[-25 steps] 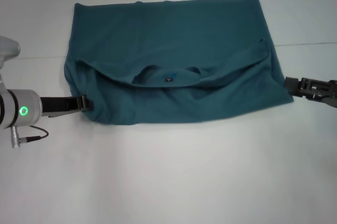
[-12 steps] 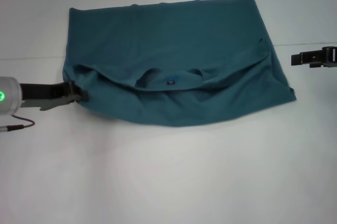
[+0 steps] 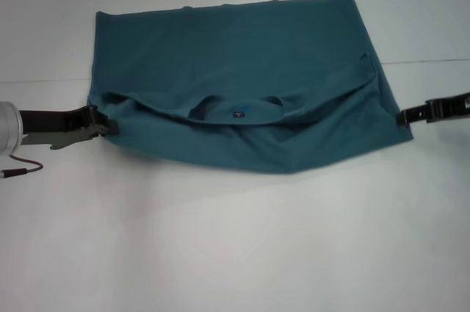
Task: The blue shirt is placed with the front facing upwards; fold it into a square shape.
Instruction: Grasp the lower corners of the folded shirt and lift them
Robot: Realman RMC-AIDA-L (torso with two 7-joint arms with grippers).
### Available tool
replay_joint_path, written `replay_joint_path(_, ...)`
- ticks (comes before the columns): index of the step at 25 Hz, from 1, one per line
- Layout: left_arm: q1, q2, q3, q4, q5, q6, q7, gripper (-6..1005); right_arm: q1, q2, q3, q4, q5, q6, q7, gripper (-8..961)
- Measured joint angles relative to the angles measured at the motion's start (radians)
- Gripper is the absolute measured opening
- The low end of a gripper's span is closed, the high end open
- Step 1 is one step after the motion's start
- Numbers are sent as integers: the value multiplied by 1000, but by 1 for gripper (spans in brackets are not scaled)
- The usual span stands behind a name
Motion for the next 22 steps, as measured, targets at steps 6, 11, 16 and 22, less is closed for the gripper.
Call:
replay_joint_path(6, -2, 0, 0, 1, 0, -2, 0, 17, -9, 25, -20, 39, -16, 102, -11, 637)
replay_joint_path(11, -3, 0, -1, 2, 0, -3, 0, 17, -8, 40, -39, 61, -28, 169, -11, 633)
replay_joint_path(16, 2, -1, -3, 2, 0, -6, 0, 18, 8, 54, -50, 91, -27, 237, -11, 628)
replay_joint_path(22, 3, -2, -12, 2, -1, -7, 0, 19, 36, 67, -102, 147, -27, 319, -13, 623)
